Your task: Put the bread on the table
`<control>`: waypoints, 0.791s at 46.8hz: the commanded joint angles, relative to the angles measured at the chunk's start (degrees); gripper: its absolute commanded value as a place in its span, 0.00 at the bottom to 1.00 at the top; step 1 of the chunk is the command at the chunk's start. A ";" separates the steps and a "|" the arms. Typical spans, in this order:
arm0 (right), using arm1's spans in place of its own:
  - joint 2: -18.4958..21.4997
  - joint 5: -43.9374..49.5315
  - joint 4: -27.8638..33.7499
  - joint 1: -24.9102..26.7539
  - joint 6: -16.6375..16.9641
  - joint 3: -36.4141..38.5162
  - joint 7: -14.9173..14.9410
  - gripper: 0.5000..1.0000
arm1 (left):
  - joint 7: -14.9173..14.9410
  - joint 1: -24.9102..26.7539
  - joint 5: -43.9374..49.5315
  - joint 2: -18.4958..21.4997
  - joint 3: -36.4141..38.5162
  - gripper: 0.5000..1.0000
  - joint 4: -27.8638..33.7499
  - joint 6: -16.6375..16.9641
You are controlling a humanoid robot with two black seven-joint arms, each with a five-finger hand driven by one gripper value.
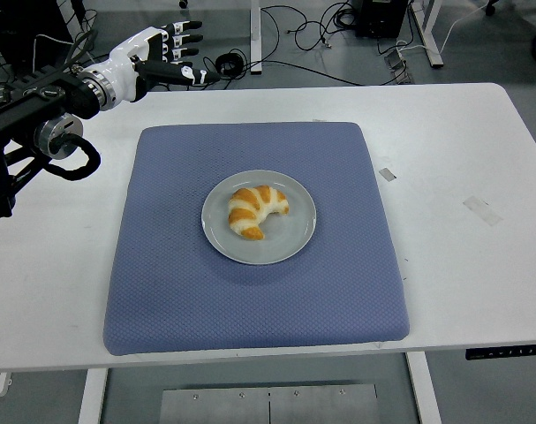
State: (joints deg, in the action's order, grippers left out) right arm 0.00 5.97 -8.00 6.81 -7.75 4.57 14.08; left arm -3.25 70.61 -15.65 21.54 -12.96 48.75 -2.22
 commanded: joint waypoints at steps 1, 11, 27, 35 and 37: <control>0.00 0.00 0.00 -0.04 0.01 0.00 0.07 1.00 | 0.00 1.37 -0.96 0.96 2.06 0.94 2.74 0.02; 0.00 0.00 0.00 -0.04 0.01 0.00 -0.02 1.00 | 0.26 2.08 -7.02 4.47 2.68 0.94 11.79 0.02; 0.00 0.00 0.00 0.05 0.01 0.00 -0.02 1.00 | 0.96 4.36 -11.86 7.46 9.44 0.94 19.54 -0.42; 0.00 0.00 0.00 0.05 0.01 0.00 0.07 1.00 | 1.05 6.73 -12.30 7.46 15.85 0.93 20.50 -0.33; 0.00 0.00 0.00 0.05 0.01 0.00 0.07 1.00 | 1.05 7.17 -12.30 7.38 17.08 0.93 20.59 -0.33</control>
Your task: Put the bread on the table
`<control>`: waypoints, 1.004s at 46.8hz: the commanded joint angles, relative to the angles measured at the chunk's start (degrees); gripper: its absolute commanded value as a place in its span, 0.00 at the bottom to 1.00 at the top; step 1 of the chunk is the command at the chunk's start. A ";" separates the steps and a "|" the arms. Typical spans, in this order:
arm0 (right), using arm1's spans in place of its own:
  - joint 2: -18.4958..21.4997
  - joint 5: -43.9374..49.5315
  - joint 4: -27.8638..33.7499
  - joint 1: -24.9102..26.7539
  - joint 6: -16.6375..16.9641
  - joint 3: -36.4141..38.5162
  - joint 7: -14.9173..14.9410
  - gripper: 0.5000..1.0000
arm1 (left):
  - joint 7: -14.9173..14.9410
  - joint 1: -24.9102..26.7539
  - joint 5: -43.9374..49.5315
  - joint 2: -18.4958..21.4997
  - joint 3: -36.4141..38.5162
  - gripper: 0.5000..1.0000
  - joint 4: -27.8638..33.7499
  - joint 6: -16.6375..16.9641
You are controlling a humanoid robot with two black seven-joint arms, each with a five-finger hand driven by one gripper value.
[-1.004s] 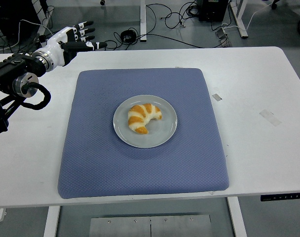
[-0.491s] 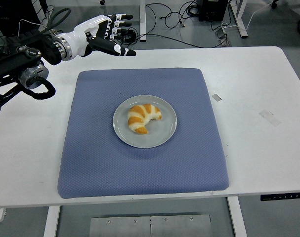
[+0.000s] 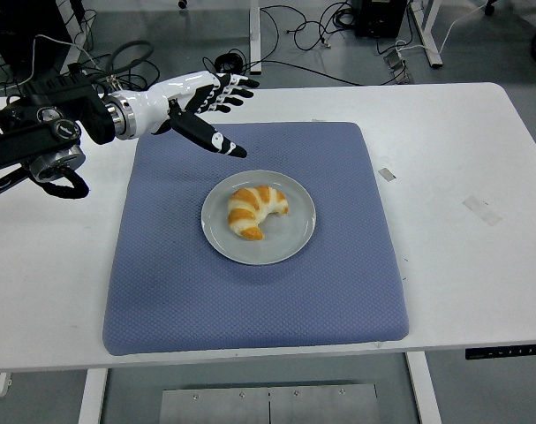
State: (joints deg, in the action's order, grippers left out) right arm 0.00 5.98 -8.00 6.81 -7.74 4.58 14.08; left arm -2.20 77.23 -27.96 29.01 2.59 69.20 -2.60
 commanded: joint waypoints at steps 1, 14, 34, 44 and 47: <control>0.00 0.00 0.00 -0.04 0.00 -0.01 -0.02 1.00 | 0.09 0.82 0.01 -0.10 2.06 0.93 0.23 0.05; 0.00 0.00 0.00 -0.05 0.00 -0.01 -0.02 1.00 | 0.97 1.26 0.01 -0.71 5.85 0.92 0.50 0.05; 0.00 0.00 0.00 -0.05 0.00 -0.01 -0.02 1.00 | 1.06 0.20 0.19 -5.02 6.02 0.92 0.41 0.75; 0.00 0.00 0.00 -0.04 0.00 -0.01 -0.02 1.00 | 1.06 -1.11 0.10 -5.54 6.37 0.91 -0.03 0.84; 0.00 0.00 0.00 -0.05 0.00 -0.01 0.07 1.00 | 1.06 -1.20 0.10 -5.54 6.55 0.91 -0.20 0.84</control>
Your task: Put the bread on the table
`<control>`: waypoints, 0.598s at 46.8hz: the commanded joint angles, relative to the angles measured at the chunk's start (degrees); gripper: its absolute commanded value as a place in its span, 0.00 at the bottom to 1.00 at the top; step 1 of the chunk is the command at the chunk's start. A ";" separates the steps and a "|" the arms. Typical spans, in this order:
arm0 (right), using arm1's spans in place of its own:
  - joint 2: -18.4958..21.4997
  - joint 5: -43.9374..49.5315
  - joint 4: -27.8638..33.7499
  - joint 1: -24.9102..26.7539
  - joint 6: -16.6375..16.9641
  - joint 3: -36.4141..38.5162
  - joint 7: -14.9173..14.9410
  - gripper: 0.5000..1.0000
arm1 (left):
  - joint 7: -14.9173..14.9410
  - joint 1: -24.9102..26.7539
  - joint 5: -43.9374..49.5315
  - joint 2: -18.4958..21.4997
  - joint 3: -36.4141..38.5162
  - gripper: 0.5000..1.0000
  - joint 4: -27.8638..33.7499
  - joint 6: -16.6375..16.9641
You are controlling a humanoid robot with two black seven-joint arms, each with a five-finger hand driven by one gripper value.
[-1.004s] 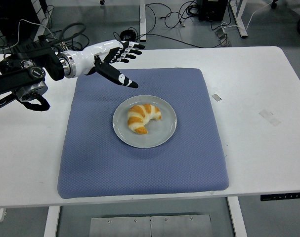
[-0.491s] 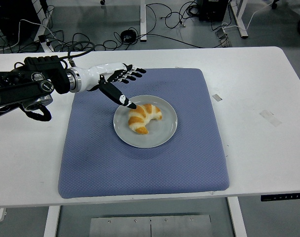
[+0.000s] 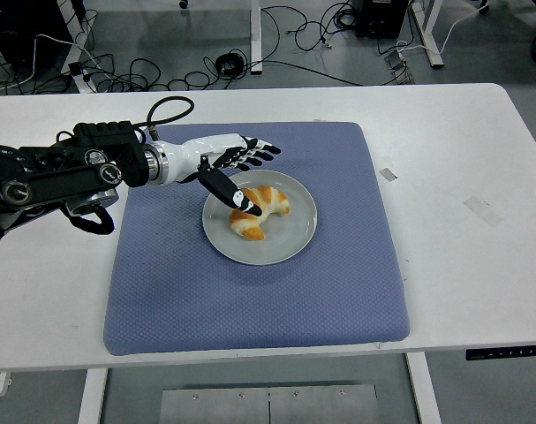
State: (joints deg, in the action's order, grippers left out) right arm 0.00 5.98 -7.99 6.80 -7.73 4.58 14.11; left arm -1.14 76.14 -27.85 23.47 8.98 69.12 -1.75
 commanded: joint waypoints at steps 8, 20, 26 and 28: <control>0.00 0.00 -0.01 -0.03 -0.01 -0.01 0.04 1.00 | -0.09 -0.82 -0.01 -0.01 0.43 0.91 -0.57 -0.01; 0.00 0.00 -0.01 -0.03 -0.01 -0.01 -0.04 1.00 | -0.26 -2.40 -0.10 -1.32 0.34 0.87 -2.06 -0.01; 0.00 0.00 -0.01 0.06 -0.01 -0.01 -0.04 1.00 | -0.26 -2.93 -0.19 -2.20 0.43 0.87 -2.33 0.08; 0.00 0.00 -0.01 -0.03 -0.01 -0.01 -0.04 1.00 | -0.26 -3.02 -0.19 -2.47 0.43 0.87 -2.41 0.08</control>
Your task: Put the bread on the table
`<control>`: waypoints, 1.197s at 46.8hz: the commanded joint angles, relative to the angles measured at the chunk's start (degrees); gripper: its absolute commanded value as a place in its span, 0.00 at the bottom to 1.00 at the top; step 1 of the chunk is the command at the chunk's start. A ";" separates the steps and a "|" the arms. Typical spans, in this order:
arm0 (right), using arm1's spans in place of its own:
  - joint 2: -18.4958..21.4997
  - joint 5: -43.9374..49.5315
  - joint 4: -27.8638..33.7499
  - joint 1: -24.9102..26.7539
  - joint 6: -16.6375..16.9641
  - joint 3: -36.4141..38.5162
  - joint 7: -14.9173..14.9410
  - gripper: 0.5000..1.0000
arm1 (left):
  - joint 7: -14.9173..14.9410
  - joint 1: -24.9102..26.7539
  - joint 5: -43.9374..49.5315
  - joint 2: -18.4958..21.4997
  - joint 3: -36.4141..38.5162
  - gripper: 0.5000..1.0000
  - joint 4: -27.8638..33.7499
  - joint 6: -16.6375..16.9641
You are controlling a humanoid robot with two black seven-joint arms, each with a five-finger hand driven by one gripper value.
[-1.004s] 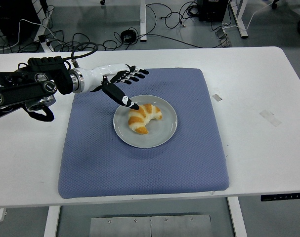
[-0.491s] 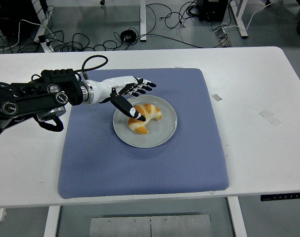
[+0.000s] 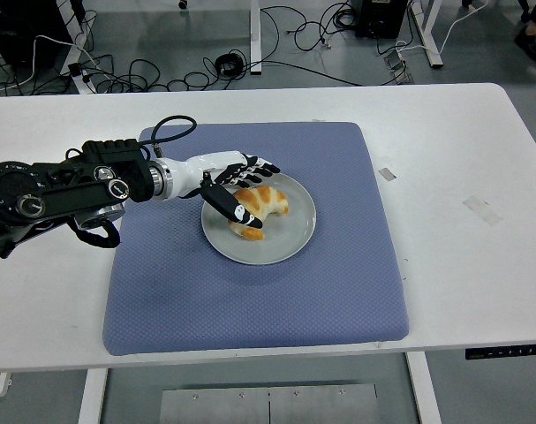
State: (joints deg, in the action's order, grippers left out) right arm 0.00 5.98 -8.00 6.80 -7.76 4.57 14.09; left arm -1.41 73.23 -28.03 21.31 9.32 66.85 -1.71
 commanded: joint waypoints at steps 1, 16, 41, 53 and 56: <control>0.00 0.00 0.00 -0.03 0.02 0.00 -0.03 1.00 | 0.00 -0.10 -0.01 -0.39 0.17 0.87 -0.23 0.04; 0.00 0.00 0.00 -0.03 0.02 0.00 -0.03 1.00 | 0.00 -0.54 -1.41 -1.53 0.17 0.86 -0.93 1.27; 0.00 0.00 0.00 -0.03 0.02 0.00 0.06 1.00 | -0.35 -1.95 -4.31 -1.89 0.08 0.76 -1.99 1.79; 0.00 0.00 0.00 -0.03 0.02 0.00 -0.03 1.00 | -0.35 -1.95 -4.32 -1.89 0.08 0.53 -1.99 1.71; 0.00 0.00 0.00 -0.03 0.02 0.00 0.06 1.00 | -0.35 -1.95 -4.32 -1.97 0.08 0.51 -1.99 1.71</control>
State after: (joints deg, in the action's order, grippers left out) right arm 0.00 5.98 -7.99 6.78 -7.73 4.57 14.09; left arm -1.76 71.28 -32.39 19.39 9.39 64.85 0.00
